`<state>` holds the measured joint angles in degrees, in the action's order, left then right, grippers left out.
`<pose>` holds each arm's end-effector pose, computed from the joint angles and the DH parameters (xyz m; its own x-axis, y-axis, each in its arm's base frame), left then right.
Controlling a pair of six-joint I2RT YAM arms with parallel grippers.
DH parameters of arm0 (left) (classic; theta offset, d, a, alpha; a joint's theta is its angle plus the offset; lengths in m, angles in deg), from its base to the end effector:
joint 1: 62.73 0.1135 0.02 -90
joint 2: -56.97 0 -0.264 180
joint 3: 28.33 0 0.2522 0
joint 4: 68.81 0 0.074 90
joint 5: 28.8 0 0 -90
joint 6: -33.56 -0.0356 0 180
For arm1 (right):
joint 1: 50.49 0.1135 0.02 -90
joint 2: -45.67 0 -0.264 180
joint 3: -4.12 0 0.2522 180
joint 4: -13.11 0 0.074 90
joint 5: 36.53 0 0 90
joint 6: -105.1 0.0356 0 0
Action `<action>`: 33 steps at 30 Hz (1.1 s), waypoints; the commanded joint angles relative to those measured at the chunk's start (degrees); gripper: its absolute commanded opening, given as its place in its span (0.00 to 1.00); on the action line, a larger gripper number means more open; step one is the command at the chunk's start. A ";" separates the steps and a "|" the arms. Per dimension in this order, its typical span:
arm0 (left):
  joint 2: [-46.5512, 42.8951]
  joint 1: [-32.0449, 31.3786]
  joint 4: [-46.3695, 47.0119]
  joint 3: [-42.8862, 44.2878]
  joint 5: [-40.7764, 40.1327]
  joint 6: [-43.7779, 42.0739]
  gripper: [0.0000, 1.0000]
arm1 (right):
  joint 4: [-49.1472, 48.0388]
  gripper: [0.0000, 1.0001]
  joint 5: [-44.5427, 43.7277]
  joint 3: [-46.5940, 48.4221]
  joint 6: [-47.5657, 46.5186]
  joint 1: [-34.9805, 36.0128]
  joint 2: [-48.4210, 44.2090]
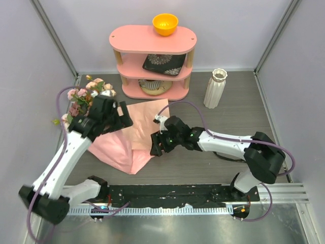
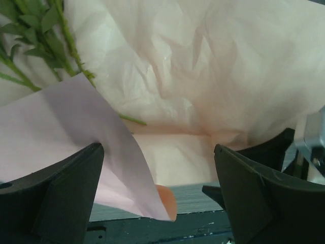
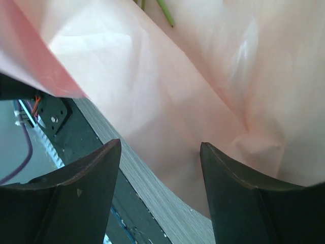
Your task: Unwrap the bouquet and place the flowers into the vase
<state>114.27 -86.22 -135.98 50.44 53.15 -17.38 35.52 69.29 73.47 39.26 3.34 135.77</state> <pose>0.1748 -0.0705 0.3498 -0.7018 -0.3753 -0.6055 -0.1768 0.9151 -0.3623 0.1900 0.2764 0.2141 -0.7343 -0.3371 -0.5892 -0.6505 0.5976 0.4687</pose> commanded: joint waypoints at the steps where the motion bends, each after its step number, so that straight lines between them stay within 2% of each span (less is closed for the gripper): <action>1: 14.11 0.11 2.71 8.96 6.20 -9.08 0.94 | -10.75 0.75 2.99 -6.28 -0.25 -0.12 -4.32; 4: 17.40 0.02 0.23 10.92 4.54 -10.06 0.92 | -9.79 0.75 2.56 -6.55 -0.61 -0.12 -3.19; 6: 15.75 0.11 1.37 10.05 4.71 -9.45 0.90 | -10.92 0.75 4.57 -7.95 -0.34 -0.12 -1.79; 10: 4.17 0.11 9.43 4.97 7.88 -7.52 0.88 | -12.43 0.74 5.02 -10.41 -2.27 -0.12 -1.42; 11: -2.39 0.02 11.29 3.99 10.05 -6.82 0.89 | -11.29 0.75 3.89 -10.50 -4.28 -0.12 -1.51; 13: -8.49 0.11 16.98 1.01 13.13 -6.03 0.94 | -9.00 0.75 -0.68 -11.29 -5.70 -0.56 -2.12; 15: -13.25 0.11 17.99 0.29 11.76 -2.10 0.97 | -4.96 0.75 -6.02 -12.26 -5.97 -1.52 -2.91; 17: -13.00 0.11 15.54 1.08 9.73 0.99 0.97 | -0.76 0.76 -11.74 -12.87 -4.22 -3.80 -5.11; 18: -10.56 0.11 14.48 2.21 10.07 3.18 0.97 | 0.92 0.77 -19.34 -13.40 -3.08 -4.25 -6.16; 19: -9.06 0.11 12.82 2.74 11.03 3.38 0.96 | 2.94 0.77 -22.72 -13.23 -2.90 -4.34 -7.82; 22: -2.47 0.11 9.49 4.94 14.91 1.19 0.93 | 7.00 0.79 -27.41 -12.53 -5.43 -4.43 -11.25; 24: 1.30 0.02 6.23 6.35 11.67 -0.30 0.93 | 6.74 0.82 -26.98 -11.74 -6.67 -4.43 -12.75; 25: 2.19 0.11 3.60 6.44 10.61 -1.96 0.93 | 5.95 0.82 -23.76 -11.39 -6.76 -4.43 -13.54; 28: 4.57 0.02 1.73 3.03 6.41 -2.42 0.93 | 2.00 0.85 -21.09 -10.86 -3.43 -4.43 -16.18; 29: 4.66 0.11 1.99 0.32 3.77 -1.90 0.94 | 1.21 0.89 -21.35 -10.77 -2.38 -4.52 -17.15; 33: 0.46 0.11 6.98 -7.85 -0.99 4.33 0.96 | 0.58 0.90 -20.91 -7.70 -0.78 -5.13 -17.77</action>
<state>120.04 -86.24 -131.20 47.91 58.66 -17.40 39.41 48.63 60.88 36.22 -1.52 119.93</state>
